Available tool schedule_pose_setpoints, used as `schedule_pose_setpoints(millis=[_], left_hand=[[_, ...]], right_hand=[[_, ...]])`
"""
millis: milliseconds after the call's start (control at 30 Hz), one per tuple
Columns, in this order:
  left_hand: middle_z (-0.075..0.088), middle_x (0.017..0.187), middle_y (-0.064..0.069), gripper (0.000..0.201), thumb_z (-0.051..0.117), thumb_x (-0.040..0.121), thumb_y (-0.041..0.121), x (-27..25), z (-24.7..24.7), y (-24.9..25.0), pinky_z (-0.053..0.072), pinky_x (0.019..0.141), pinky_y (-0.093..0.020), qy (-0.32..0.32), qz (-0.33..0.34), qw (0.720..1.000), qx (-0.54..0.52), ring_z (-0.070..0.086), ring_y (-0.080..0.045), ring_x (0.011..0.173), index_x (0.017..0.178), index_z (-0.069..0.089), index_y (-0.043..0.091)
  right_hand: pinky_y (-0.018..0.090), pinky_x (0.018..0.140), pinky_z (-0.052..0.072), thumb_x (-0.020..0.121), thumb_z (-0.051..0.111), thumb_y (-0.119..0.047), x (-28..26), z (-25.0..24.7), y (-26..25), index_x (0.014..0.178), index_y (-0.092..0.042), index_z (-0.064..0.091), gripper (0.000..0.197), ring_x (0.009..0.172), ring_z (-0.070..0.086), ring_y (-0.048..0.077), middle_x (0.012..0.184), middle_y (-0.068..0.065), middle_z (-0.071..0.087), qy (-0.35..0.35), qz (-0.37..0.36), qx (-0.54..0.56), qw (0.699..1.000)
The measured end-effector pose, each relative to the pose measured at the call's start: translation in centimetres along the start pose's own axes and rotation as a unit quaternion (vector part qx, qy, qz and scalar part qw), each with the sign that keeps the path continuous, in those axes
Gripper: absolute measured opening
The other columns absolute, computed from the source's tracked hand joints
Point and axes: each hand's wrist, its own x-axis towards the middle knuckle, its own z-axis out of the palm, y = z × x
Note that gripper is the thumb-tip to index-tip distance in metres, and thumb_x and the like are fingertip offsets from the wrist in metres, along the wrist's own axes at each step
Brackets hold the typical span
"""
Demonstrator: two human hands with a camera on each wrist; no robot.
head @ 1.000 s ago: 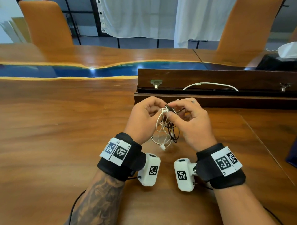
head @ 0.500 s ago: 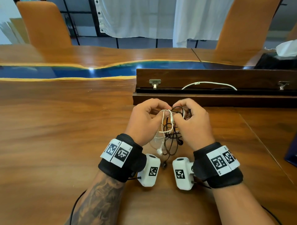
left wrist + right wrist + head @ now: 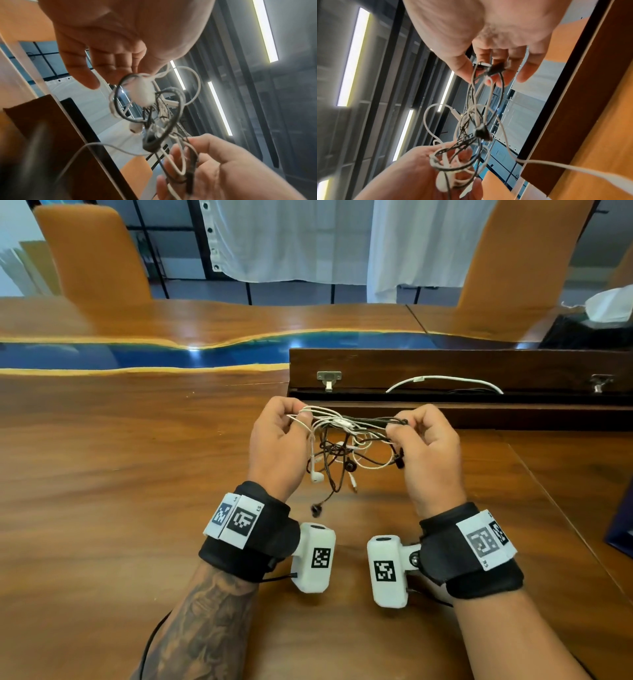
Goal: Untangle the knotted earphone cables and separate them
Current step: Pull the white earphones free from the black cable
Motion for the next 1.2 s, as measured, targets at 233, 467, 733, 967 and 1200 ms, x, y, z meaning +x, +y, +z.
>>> schedule_pose_setpoints(millis=[233, 467, 733, 967, 1200], left_hand=[[0.072, 0.097, -0.018, 0.013, 0.046, 0.104, 0.006, -0.5, 0.3, 1.1, 0.056, 0.058, -0.036, -0.08, -0.061, 0.987, -0.125, 0.069, -0.021, 0.073, 0.099, 0.053, 0.016], [0.075, 0.094, -0.014, 0.019, 0.057, 0.092, -0.008, -0.5, 0.1, 1.3, 0.059, 0.065, -0.034, -0.081, -0.053, 0.983, -0.153, 0.072, -0.021, 0.08, 0.094, 0.067, 0.008], [0.074, 0.09, -0.008, 0.012, 0.062, 0.096, 0.014, -0.5, 0.3, 1.0, 0.056, 0.072, -0.033, -0.077, -0.059, 0.986, -0.132, 0.068, -0.017, 0.082, 0.096, 0.073, 0.008], [0.075, 0.103, -0.01, 0.016, 0.068, 0.093, 0.004, -1.0, 1.1, 0.5, 0.058, 0.079, -0.027, -0.134, 0.017, 0.99, -0.046, 0.071, -0.019, 0.092, 0.108, 0.069, 0.005], [0.072, 0.103, 0.001, 0.014, 0.076, 0.088, 0.014, -1.1, 1.5, 0.0, 0.058, 0.088, -0.039, -0.165, 0.044, 0.985, 0.036, 0.068, -0.018, 0.099, 0.101, 0.073, 0.02]], right_hand=[[0.048, 0.08, 0.052, 0.084, 0.075, -0.014, 0.1, -0.8, 0.0, 0.087, -0.024, 0.058, 0.02, 0.084, 0.06, 0.02, 0.085, 0.0, 0.062, -0.13, -0.016, -0.027, 0.991], [0.037, 0.097, 0.051, 0.086, 0.061, -0.054, -0.6, -0.7, -1.0, 0.118, -0.022, 0.066, 0.046, 0.116, 0.062, 0.015, 0.12, -0.004, 0.067, -0.228, -0.041, 0.003, 0.973], [0.031, 0.075, 0.056, 0.094, 0.07, -0.017, -0.8, 0.1, -0.5, 0.096, -0.021, 0.064, 0.007, 0.083, 0.066, 0.013, 0.089, -0.002, 0.068, -0.107, -0.062, -0.067, 0.99], [0.014, 0.067, 0.046, 0.09, 0.075, -0.018, -0.7, 0.1, -0.2, 0.103, -0.027, 0.072, 0.017, 0.084, 0.06, 0.009, 0.097, -0.007, 0.065, -0.111, -0.077, -0.116, 0.984], [0.007, 0.066, 0.043, 0.092, 0.071, -0.016, -0.9, 0.1, -0.4, 0.098, -0.027, 0.074, 0.013, 0.081, 0.057, 0.003, 0.101, -0.005, 0.06, -0.089, -0.099, -0.147, 0.98]])
